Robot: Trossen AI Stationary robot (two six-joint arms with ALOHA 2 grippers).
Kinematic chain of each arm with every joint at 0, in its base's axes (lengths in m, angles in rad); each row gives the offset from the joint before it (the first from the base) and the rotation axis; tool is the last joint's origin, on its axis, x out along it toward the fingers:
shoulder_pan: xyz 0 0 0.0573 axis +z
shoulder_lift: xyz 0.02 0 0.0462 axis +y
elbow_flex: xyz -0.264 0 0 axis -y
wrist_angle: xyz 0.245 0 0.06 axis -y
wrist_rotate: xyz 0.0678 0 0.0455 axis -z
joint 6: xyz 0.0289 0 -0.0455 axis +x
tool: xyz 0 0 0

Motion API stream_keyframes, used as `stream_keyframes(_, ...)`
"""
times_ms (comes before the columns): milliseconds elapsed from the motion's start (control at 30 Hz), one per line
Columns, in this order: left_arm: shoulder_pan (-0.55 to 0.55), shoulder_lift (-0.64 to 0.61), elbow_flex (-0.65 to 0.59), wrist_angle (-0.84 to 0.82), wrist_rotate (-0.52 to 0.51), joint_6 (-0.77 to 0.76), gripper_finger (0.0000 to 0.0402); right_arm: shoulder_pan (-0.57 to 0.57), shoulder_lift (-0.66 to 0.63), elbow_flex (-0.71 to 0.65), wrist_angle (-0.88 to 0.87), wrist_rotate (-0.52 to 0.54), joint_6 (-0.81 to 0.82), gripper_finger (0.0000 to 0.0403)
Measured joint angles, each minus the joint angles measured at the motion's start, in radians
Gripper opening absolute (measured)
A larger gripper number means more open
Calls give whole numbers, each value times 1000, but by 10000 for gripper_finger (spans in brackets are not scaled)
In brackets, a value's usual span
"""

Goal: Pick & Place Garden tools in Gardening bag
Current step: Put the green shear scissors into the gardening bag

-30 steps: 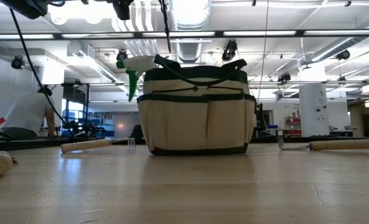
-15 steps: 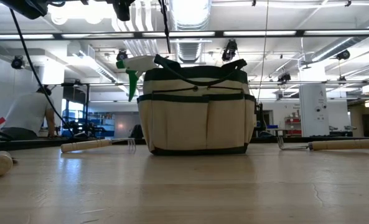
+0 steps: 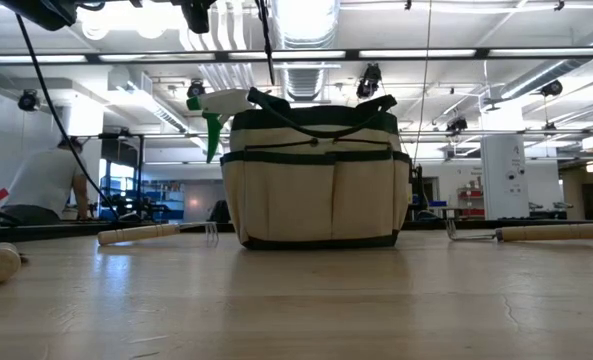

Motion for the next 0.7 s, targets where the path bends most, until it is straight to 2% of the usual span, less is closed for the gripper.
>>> stream_keyframes(700,1,11,6,8,22,-8,25,-24,44,0,95,-17,3,126)
